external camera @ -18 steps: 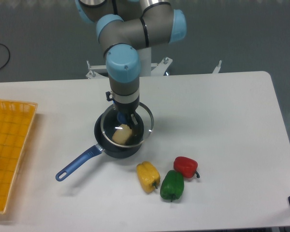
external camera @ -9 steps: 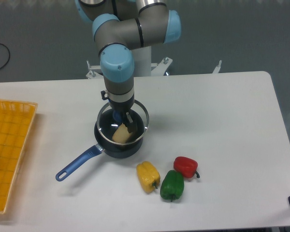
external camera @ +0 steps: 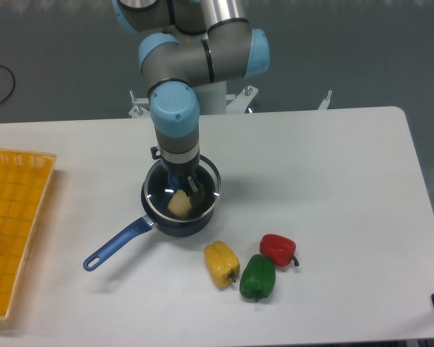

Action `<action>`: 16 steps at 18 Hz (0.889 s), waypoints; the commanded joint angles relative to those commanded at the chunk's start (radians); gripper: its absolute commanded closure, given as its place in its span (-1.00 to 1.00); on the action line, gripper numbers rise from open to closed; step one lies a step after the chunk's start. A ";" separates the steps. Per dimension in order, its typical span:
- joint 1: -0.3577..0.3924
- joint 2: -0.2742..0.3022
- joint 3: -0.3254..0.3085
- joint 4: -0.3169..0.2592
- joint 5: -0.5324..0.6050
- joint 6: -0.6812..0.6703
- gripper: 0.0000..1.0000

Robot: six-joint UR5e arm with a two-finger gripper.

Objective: Close the pot lid
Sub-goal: 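Press the lid down onto the saucepan rim, adjusting its seat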

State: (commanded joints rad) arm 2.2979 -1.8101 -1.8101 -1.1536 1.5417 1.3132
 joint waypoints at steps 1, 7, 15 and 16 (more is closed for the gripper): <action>-0.006 -0.002 0.002 0.000 0.000 -0.005 0.34; -0.011 -0.005 0.002 0.002 -0.002 -0.009 0.34; -0.014 -0.011 -0.008 0.002 -0.002 -0.018 0.34; -0.018 -0.011 -0.008 0.002 -0.002 -0.020 0.34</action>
State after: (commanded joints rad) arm 2.2795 -1.8208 -1.8178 -1.1520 1.5401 1.2932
